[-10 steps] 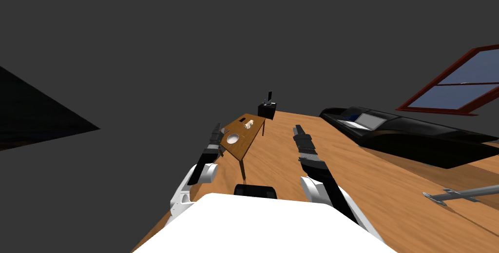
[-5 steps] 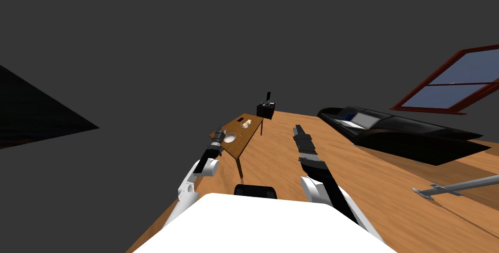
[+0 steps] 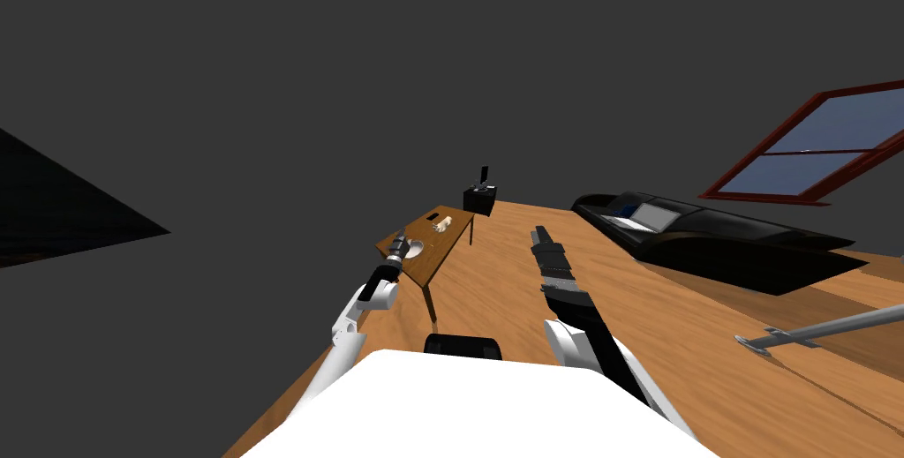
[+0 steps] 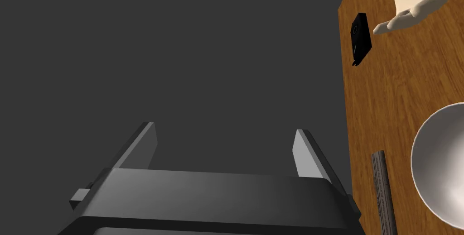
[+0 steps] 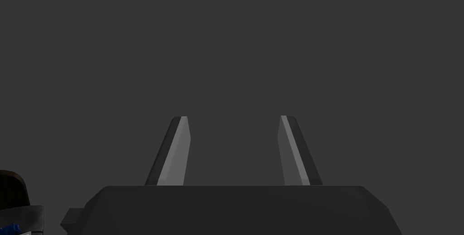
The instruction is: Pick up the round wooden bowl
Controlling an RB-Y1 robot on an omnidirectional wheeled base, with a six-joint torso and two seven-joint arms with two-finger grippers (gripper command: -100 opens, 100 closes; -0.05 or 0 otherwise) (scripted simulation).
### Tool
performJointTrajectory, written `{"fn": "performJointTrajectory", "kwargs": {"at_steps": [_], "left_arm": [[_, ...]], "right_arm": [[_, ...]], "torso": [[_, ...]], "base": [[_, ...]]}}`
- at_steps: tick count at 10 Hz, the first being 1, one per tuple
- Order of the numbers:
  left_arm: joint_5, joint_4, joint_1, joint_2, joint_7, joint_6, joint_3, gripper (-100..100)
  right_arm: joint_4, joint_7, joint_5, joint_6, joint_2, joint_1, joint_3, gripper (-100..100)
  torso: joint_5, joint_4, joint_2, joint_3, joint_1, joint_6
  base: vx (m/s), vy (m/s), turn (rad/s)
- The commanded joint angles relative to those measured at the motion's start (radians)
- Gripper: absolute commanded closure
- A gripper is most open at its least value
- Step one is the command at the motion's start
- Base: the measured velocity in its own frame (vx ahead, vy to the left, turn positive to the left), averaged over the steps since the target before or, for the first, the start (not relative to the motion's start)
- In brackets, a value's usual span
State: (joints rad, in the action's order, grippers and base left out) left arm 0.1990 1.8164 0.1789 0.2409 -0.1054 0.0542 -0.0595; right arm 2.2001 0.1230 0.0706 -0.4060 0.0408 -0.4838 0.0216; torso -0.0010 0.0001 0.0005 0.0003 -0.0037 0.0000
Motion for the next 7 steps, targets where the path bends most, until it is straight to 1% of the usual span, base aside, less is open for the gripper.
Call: {"fn": "performJointTrajectory", "kwargs": {"at_steps": [1, 2, 3, 4, 5, 6, 7], "left_arm": [[0.013, -0.009, -0.005, 0.008, -0.008, -0.031, -0.004, -100], [0.035, -0.05, -0.03, 0.018, -0.019, -0.071, -0.01, -100], [0.035, -0.05, -0.03, 0.018, -0.019, -0.073, -0.01, -100], [0.057, -0.082, -0.055, 0.028, -0.028, -0.117, -0.016, -100], [0.057, -0.091, -0.055, 0.028, -0.028, -0.117, -0.016, -100], [0.079, -0.129, -0.078, 0.038, -0.035, -0.162, -0.022, -100], [0.099, -0.157, -0.101, 0.049, -0.041, -0.191, -0.029, -100]], "right_arm": [[0.0, 0.0, 0.0, 0.0, 0.0, 0.0, 0.0, 0], [0.0, 0.0, 0.0, 0.0, 0.0, 0.0, 0.0, 0], [0.0, 0.0, 0.0, 0.0, 0.0, 0.0, 0.0, 0], [0.0, 0.0, 0.0, 0.0, 0.0, 0.0, 0.0, 0], [0.0, 0.0, 0.0, 0.0, 0.0, 0.0, 0.0, 0], [0.0, 0.0, 0.0, 0.0, 0.0, 0.0, 0.0, 0], [0.0, 0.0, 0.0, 0.0, 0.0, 0.0, 0.0, 0]], "torso": [[0.0, 0.0, 0.0, 0.0, 0.0, 0.0], [0.0, 0.0, 0.0, 0.0, 0.001, 0.0], [0.0, 0.0, 0.0, 0.0, 0.0, 0.0], [0.0, 0.0, -0.001, 0.0, 0.0, 0.0], [0.0, 0.0, -0.001, 0.0, 0.0, 0.0], [0.0, 0.0, -0.001, 0.0, 0.0, 0.0], [0.0, 0.0, -0.001, -0.001, -0.001, 0.0]], "base": [[-0.011, -0.052, -0.01], [0.0, -0.071, -0.014], [0.008, -0.064, -0.007], [-0.003, -0.066, -0.023], [0.001, -0.06, -0.012], [0.013, -0.083, -0.021], [0.016, -0.118, -0.033]]}}
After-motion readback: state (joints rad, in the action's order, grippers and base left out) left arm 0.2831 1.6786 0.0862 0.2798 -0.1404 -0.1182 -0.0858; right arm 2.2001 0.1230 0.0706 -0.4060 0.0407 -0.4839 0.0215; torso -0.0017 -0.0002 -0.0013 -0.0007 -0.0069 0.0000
